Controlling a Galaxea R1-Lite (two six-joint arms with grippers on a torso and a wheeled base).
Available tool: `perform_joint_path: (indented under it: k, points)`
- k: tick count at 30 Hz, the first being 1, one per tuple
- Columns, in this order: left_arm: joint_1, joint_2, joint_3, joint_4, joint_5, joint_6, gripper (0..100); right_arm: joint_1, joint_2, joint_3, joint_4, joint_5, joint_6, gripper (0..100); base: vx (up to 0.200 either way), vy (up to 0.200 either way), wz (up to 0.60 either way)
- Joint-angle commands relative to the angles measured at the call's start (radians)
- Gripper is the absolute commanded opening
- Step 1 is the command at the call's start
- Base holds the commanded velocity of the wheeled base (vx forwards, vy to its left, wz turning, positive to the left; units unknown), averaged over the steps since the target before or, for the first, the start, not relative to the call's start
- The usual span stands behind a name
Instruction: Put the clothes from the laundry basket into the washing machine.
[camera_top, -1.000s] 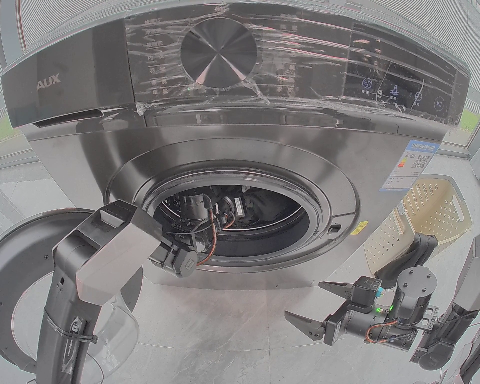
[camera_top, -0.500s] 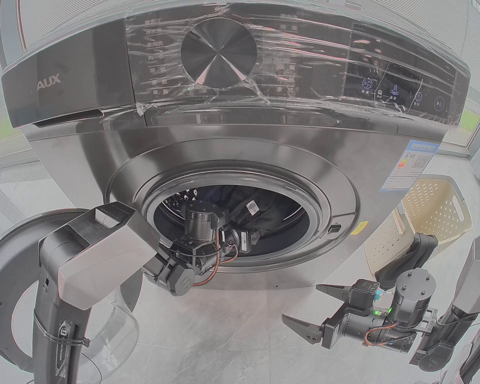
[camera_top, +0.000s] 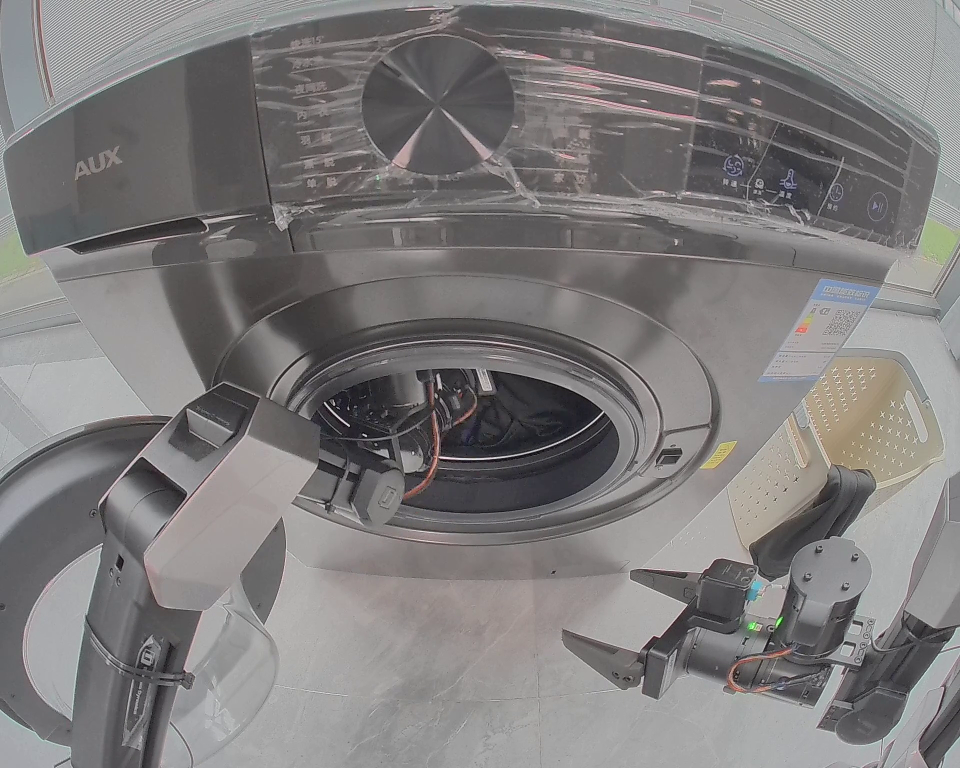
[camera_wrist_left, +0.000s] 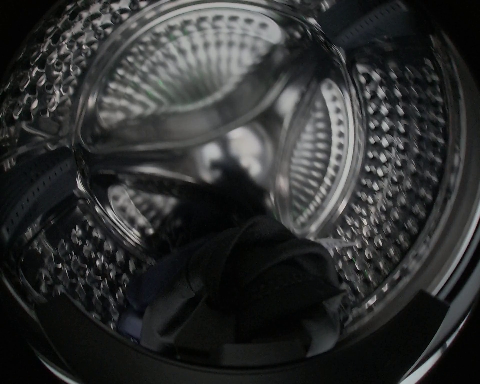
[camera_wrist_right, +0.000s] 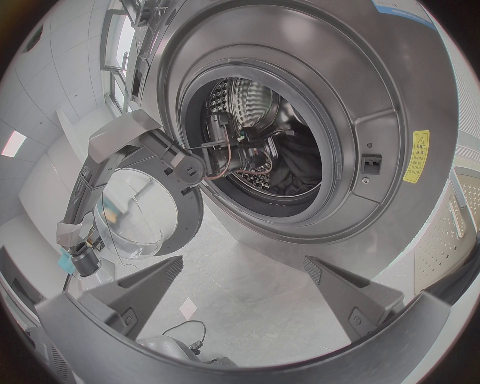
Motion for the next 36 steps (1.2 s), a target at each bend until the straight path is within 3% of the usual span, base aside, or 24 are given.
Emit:
perform_joint_path:
  k: [1, 6, 7, 13, 14, 15, 16, 22, 32, 36]
  points:
    - [0.036, 0.062, -0.126, -0.027, 0.051, -0.012, 0, 0.001, 0.010, -0.001, -0.001, 0.000, 0.000, 100, 0.000, 0.000, 0.00]
    - [0.024, 0.058, -0.065, -0.044, 0.044, -0.012, 0, 0.001, 0.010, -0.001, -0.001, 0.000, 0.000, 100, 0.000, 0.000, 0.00]
    - [0.022, 0.055, -0.051, -0.044, 0.039, -0.014, 100, 0.001, 0.010, 0.001, -0.001, 0.000, 0.000, 100, 0.000, 0.000, 0.00]
    - [0.013, 0.030, 0.045, -0.038, 0.031, -0.012, 100, -0.001, 0.010, 0.001, -0.001, 0.002, 0.000, 100, 0.000, 0.000, 0.00]
    - [0.007, -0.045, 0.182, -0.026, -0.016, 0.001, 100, -0.001, 0.010, -0.001, -0.001, 0.000, 0.000, 100, 0.000, 0.000, 0.00]
    - [0.007, -0.045, 0.182, -0.026, -0.016, 0.001, 100, -0.001, 0.010, -0.001, -0.001, 0.000, 0.000, 100, 0.000, 0.000, 0.00]
    - [-0.004, -0.099, 0.300, -0.018, -0.041, 0.034, 100, -0.001, 0.012, 0.001, -0.001, 0.002, -0.002, 100, 0.000, 0.000, 0.00]
    - [-0.034, -0.188, 0.498, -0.024, -0.076, 0.080, 100, 0.001, 0.023, -0.001, -0.002, 0.000, 0.000, 100, 0.000, 0.000, 0.00]
    - [-0.090, -0.266, 0.656, -0.067, -0.134, 0.089, 100, -0.001, 0.019, -0.001, -0.002, 0.000, 0.000, 100, 0.000, 0.000, 0.00]
    - [-0.099, -0.283, 0.693, -0.107, -0.156, 0.106, 100, -0.007, 0.015, -0.001, -0.002, 0.000, 0.000, 100, 0.000, 0.000, 0.00]
